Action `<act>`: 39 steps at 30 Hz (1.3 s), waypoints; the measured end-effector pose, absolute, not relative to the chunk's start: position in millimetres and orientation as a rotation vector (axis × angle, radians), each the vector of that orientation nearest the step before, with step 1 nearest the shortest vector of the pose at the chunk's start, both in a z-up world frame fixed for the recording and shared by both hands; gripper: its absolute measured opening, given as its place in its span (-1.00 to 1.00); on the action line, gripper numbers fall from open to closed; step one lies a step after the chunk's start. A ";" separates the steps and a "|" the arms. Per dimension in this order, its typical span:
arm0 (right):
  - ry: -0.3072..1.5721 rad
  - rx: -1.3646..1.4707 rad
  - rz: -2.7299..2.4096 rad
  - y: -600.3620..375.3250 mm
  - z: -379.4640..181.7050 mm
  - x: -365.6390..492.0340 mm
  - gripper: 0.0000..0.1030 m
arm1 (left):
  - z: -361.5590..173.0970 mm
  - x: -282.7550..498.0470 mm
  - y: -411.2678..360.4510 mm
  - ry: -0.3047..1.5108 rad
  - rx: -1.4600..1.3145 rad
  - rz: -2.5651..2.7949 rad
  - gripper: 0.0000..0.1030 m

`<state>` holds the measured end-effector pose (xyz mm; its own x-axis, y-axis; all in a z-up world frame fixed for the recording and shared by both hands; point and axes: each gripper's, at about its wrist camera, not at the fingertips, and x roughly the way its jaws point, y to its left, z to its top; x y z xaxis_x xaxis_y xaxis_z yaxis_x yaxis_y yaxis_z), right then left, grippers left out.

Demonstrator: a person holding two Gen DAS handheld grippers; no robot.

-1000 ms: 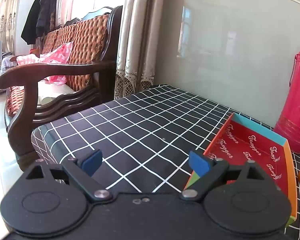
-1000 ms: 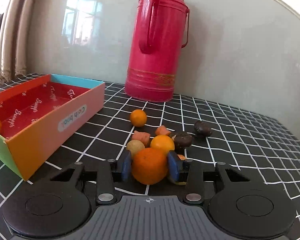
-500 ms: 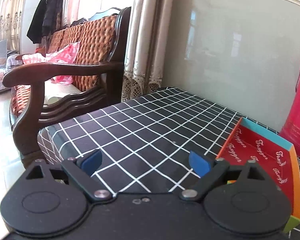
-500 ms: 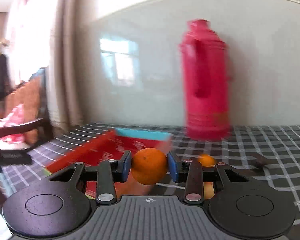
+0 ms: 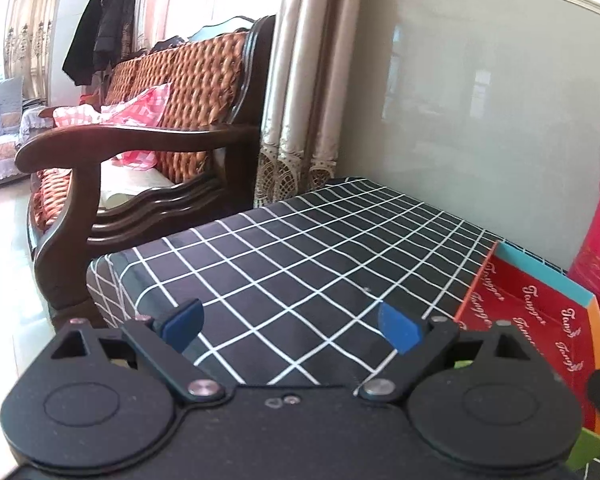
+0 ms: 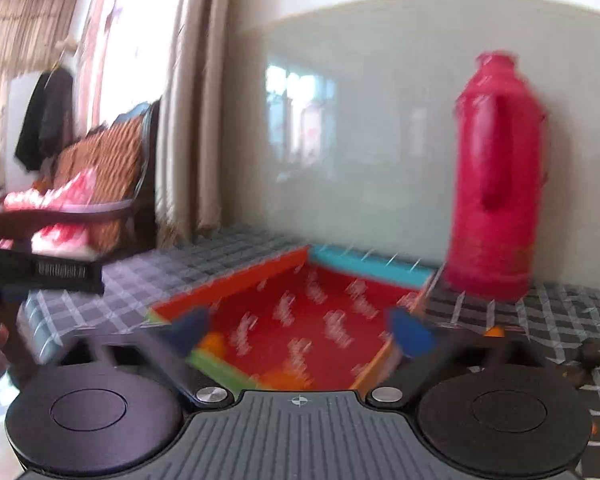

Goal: Organize fruits
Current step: 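Open the right gripper over the box and withdraw, then grasp the small tan round fruit with the left gripper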

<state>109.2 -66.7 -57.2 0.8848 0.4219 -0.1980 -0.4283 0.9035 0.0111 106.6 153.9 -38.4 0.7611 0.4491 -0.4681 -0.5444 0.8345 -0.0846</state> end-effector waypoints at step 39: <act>0.142 0.066 -0.612 -301.3 -69.1 49.9 1.00 | -85.8 177.0 -122.0 0.536 0.111 -0.196 0.01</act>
<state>49.9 -301.3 -69.1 0.8093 -0.5673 -0.1523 0.5765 0.8169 0.0201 177.0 -122.0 -85.8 0.8417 -0.1563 -0.5167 0.2140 0.9754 0.0536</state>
